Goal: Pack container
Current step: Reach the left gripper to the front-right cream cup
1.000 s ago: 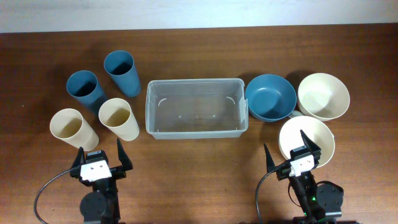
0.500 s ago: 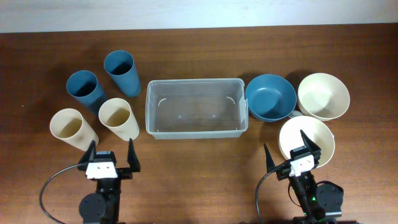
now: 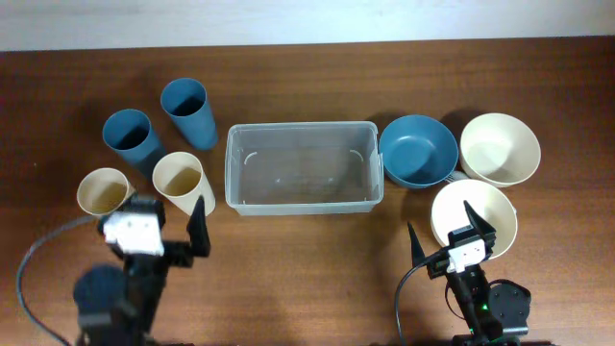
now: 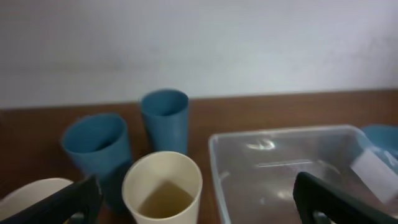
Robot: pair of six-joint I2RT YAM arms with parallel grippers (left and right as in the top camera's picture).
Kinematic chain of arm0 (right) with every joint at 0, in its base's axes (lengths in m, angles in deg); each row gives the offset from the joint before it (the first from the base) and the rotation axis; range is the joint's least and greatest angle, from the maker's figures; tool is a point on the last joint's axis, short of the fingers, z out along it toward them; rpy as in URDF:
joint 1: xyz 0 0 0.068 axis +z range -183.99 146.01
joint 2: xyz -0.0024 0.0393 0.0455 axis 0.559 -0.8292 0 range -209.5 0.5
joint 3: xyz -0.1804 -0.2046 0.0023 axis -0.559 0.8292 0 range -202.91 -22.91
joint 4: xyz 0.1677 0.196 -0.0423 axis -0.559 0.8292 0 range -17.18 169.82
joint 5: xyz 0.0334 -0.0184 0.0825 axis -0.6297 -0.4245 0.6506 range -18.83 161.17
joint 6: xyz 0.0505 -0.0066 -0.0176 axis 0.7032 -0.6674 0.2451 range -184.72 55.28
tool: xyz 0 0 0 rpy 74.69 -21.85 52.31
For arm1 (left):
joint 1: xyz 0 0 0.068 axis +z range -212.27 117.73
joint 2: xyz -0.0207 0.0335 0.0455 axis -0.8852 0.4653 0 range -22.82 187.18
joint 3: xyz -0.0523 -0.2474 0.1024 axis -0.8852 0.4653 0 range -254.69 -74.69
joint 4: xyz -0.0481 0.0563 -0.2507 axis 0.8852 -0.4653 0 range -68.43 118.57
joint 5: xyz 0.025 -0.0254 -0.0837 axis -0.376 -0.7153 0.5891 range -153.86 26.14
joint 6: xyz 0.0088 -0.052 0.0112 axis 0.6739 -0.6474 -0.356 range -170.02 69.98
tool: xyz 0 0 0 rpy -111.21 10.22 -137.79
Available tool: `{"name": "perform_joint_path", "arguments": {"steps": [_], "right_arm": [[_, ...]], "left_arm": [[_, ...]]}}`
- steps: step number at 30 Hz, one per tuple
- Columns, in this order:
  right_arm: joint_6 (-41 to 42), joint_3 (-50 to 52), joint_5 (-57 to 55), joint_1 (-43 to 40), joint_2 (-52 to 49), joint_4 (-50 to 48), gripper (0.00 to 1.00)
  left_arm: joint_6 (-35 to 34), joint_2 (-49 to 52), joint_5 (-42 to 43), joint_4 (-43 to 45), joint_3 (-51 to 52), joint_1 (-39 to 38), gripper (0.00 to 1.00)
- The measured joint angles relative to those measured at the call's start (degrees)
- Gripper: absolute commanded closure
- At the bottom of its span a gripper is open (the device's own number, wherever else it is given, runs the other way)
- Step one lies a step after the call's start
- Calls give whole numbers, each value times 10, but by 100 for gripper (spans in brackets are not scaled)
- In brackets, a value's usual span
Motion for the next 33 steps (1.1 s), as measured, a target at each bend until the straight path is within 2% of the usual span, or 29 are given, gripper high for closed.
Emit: {"name": "perform_joint_path", "arguments": {"steps": [5, 10, 16, 27, 33], "right_arm": [[0, 0, 0, 0, 0, 0, 1], [0, 0, 0, 0, 0, 0, 1], [0, 0, 0, 0, 0, 0, 1], [0, 0, 0, 0, 0, 0, 1], [0, 0, 0, 0, 0, 0, 1]], "left_arm": [[0, 135, 35, -74, -98, 0, 0], [0, 254, 52, -209, -210, 0, 0], [0, 345, 59, -348, -327, 0, 0], [0, 365, 159, -449, -363, 0, 0], [-1, 366, 157, -462, -363, 0, 0]]}}
